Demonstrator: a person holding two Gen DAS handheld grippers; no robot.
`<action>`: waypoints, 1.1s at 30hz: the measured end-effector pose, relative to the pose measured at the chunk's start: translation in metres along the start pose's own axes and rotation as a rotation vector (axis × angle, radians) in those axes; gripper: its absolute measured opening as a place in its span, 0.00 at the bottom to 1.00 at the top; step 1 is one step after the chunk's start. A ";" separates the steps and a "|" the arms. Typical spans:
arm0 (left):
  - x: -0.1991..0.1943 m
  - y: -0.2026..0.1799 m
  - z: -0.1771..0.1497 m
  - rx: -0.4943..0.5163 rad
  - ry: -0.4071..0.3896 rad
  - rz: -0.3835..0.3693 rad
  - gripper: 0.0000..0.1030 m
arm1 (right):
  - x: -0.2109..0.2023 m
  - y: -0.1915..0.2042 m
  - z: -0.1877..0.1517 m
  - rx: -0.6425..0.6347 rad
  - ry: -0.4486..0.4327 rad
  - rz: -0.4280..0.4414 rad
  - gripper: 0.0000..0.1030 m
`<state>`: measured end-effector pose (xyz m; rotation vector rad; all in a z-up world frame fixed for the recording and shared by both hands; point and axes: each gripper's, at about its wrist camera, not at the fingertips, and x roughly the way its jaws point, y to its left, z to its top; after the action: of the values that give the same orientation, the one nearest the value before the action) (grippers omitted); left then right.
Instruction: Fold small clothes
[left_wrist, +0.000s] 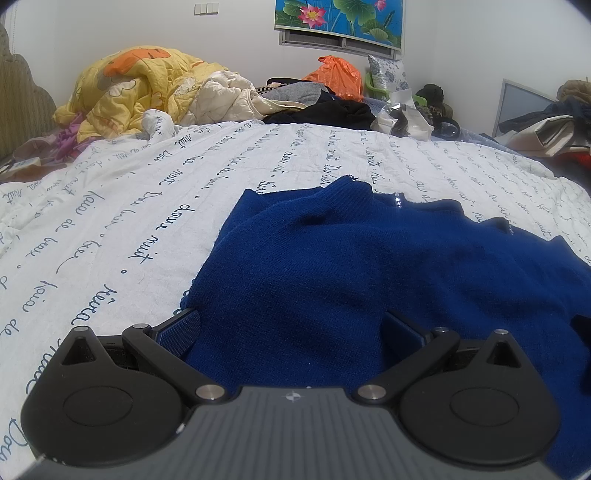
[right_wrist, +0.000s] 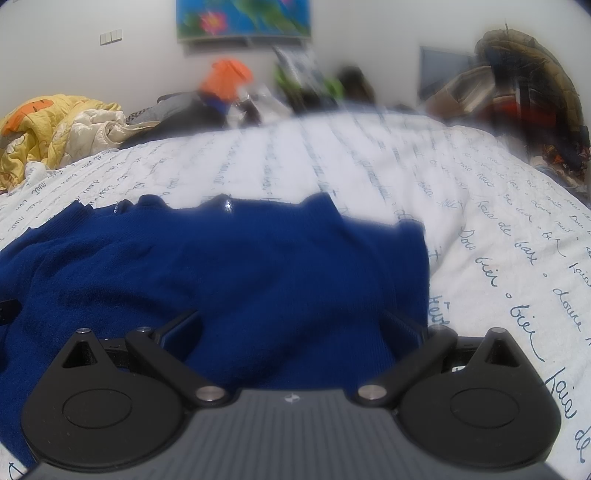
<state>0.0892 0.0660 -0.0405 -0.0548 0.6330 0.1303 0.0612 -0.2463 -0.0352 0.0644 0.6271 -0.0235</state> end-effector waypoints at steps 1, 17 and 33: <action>0.000 0.000 0.000 0.002 0.000 -0.005 1.00 | 0.000 0.000 0.000 0.000 -0.002 0.000 1.00; 0.022 0.083 0.076 -0.060 0.108 -0.223 1.00 | -0.072 0.120 -0.024 -0.334 -0.100 0.252 1.00; 0.102 0.088 0.094 -0.127 0.355 -0.587 1.00 | -0.072 0.258 -0.066 -0.728 -0.168 0.224 1.00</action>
<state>0.2130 0.1725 -0.0264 -0.3891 0.9374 -0.4160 -0.0250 0.0160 -0.0327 -0.5666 0.4280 0.4115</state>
